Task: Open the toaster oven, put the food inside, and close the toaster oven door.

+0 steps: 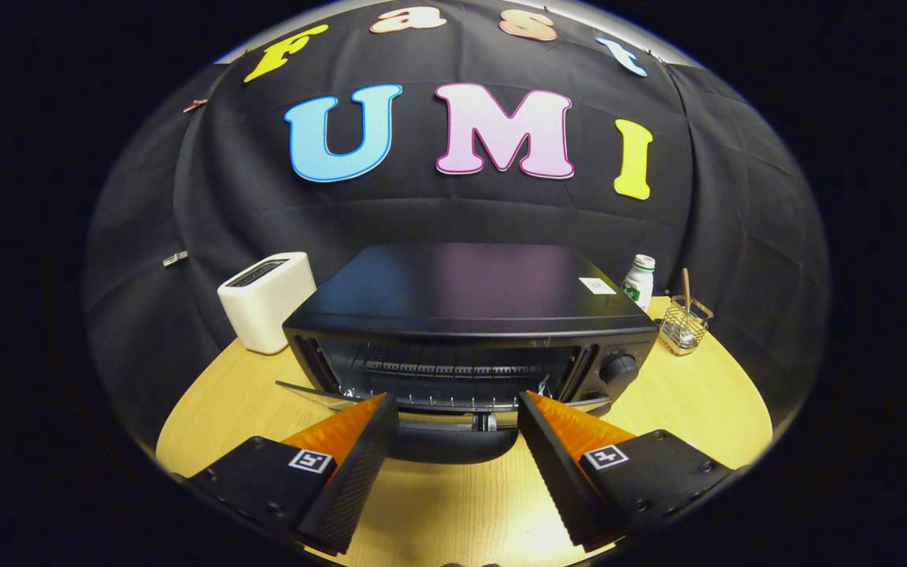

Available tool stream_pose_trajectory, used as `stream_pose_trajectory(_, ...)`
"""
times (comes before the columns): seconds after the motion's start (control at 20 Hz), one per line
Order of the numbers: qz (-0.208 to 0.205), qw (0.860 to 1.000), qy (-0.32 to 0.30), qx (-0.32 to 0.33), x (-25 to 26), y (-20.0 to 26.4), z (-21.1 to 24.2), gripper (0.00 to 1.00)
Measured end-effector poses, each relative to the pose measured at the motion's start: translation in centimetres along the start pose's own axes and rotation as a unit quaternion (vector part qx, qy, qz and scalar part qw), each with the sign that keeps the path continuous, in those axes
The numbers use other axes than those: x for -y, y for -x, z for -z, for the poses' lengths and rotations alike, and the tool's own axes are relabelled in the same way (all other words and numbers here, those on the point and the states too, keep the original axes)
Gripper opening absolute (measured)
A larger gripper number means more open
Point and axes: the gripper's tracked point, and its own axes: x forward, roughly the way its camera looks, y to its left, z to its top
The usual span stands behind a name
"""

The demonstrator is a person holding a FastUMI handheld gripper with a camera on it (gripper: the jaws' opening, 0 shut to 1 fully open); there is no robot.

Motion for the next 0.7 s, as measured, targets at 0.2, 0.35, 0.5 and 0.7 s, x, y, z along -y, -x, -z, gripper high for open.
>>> stream_pose_trajectory(0.2, -0.006, 1.000, 0.014, -0.024, -0.2, 2.2, 4.0, 0.99)
stream_pose_trajectory(0.35, -0.010, 0.997, 0.036, -0.071, -0.3, 3.1, 8.8, 0.98)
stream_pose_trajectory(0.5, -0.008, 0.991, 0.020, -0.129, 0.2, 2.8, 13.0, 0.99)
stream_pose_trajectory(0.7, -0.017, 0.990, 0.026, -0.135, 1.0, 3.1, 12.7, 0.99)
